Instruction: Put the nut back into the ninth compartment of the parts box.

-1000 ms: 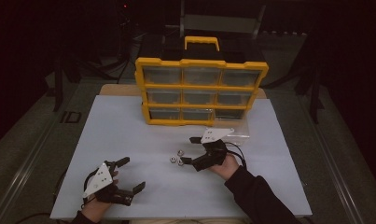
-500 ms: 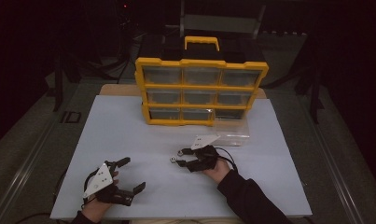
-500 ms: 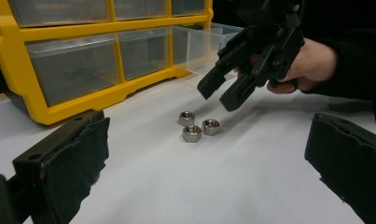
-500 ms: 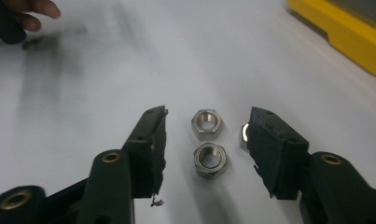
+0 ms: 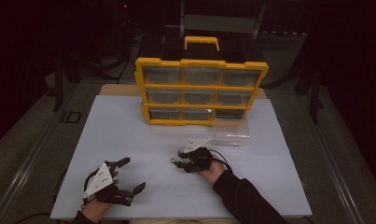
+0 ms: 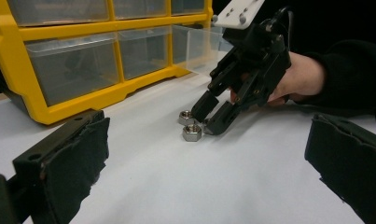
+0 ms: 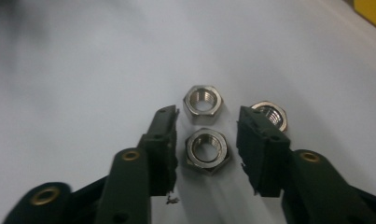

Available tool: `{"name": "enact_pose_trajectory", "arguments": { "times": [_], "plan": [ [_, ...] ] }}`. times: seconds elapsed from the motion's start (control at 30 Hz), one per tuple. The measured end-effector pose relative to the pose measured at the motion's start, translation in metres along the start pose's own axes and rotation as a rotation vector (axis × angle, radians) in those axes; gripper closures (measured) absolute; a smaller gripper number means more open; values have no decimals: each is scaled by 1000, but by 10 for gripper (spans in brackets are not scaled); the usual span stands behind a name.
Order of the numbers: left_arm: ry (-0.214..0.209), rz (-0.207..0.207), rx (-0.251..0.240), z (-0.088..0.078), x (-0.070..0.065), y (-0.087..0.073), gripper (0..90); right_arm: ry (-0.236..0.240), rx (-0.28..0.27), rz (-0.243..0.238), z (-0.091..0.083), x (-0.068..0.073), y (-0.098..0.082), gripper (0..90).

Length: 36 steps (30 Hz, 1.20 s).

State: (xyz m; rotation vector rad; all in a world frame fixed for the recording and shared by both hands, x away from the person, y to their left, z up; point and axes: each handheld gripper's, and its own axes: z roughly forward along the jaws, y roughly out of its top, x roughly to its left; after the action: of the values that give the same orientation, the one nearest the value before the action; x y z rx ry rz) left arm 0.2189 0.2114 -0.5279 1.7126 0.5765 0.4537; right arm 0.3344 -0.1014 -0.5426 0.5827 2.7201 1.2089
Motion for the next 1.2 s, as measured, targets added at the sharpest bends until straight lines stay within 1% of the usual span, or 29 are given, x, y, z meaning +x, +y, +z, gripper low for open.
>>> {"name": "enact_pose_trajectory", "arguments": {
  "times": [0.03,0.13,0.17,0.2,0.23,0.33,0.53,0.57,0.67,0.7,0.77,0.8,0.83,0.97,1.03,1.1,1.2],
  "plan": [
    [0,2,0,0,0,0,0,1,9,-3,2,0,0,595],
    [2,1,0,-1,0,0,0,-8,9,-9,2,0,-1,636],
    [2,1,0,-1,0,0,0,-8,9,-9,2,0,-1,636],
    [3,0,-1,-1,0,0,0,-14,11,-21,2,0,-1,644],
    [3,0,-1,-1,0,0,0,-14,11,-21,2,0,-1,644],
    [4,2,-2,-1,0,0,0,-25,15,-41,1,2,-2,660],
    [5,2,1,-1,0,0,0,-26,7,-41,0,3,-4,696],
    [6,2,1,-1,0,0,0,-15,7,-28,-1,2,-3,702],
    [7,-2,1,-1,0,0,0,-7,13,-20,-2,2,-2,702],
    [7,-2,1,-1,0,0,0,-4,12,-30,-7,3,1,702],
    [7,-2,0,-1,0,0,0,-11,5,-33,-12,3,5,703],
    [7,-3,0,-1,0,0,0,-17,6,-33,-15,3,7,703],
    [7,-2,0,-1,0,0,0,-14,0,-25,-18,2,10,703],
    [6,-5,-1,0,0,-1,0,-19,-14,-24,-31,1,22,703],
    [6,-4,-1,0,0,-1,0,-27,-12,-19,-38,1,27,703],
    [7,-3,-1,0,0,-1,0,-21,-24,-16,-46,0,32,703],
    [7,-3,-1,-1,0,0,0,-31,-31,-21,-52,-1,37,703]
  ]
}}
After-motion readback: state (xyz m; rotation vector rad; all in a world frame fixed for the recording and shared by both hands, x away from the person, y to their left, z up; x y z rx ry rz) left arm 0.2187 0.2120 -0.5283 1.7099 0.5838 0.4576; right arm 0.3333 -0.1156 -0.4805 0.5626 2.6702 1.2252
